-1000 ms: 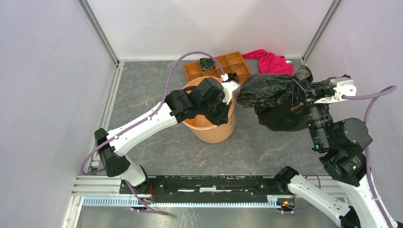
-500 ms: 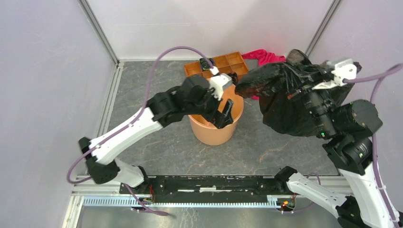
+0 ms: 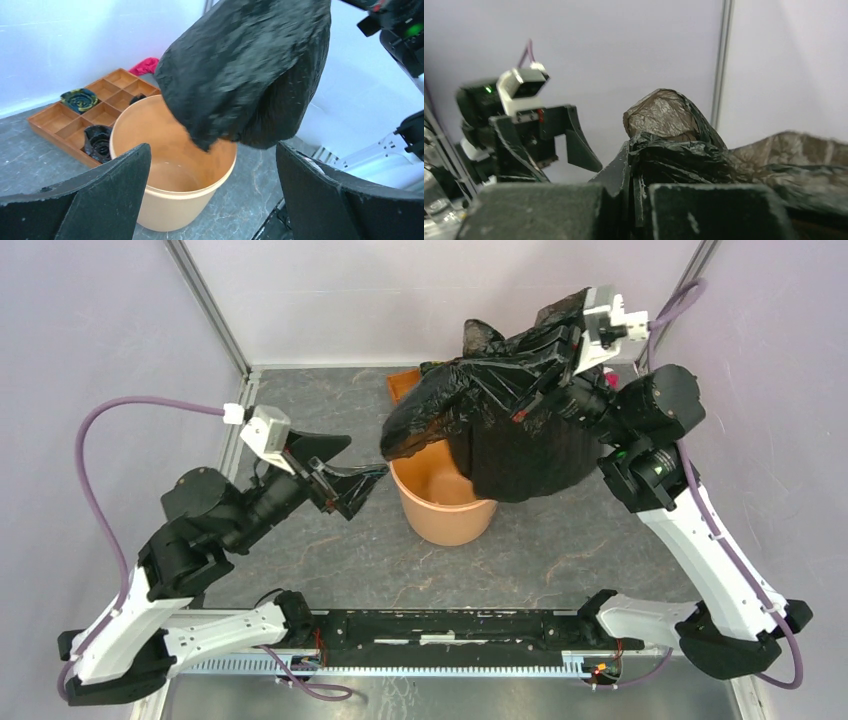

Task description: Put the trash bags into the trash bin

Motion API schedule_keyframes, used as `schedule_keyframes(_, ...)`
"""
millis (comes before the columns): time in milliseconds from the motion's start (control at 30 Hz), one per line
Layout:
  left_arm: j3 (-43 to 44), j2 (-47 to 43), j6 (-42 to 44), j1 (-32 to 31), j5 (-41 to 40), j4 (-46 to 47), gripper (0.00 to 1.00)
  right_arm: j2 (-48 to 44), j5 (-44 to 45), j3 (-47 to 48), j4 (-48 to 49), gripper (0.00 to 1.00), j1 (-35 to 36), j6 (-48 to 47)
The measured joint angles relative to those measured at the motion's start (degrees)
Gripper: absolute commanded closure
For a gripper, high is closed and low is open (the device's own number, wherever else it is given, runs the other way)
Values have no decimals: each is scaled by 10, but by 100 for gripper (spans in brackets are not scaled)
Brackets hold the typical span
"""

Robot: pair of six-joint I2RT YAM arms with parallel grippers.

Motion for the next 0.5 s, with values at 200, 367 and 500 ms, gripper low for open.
schedule_keyframes(200, -25, -44, 0, 0, -50, 13, 0, -26, 56, -5, 48, 99, 0, 66)
schedule_keyframes(367, -26, -47, 0, 0, -75, 19, 0, -96, 196, -89, 40, 99, 0, 49)
schedule_keyframes(500, -25, -31, 0, 0, -106, 18, 0, -119, 309, -141, 10, 100, 0, 9)
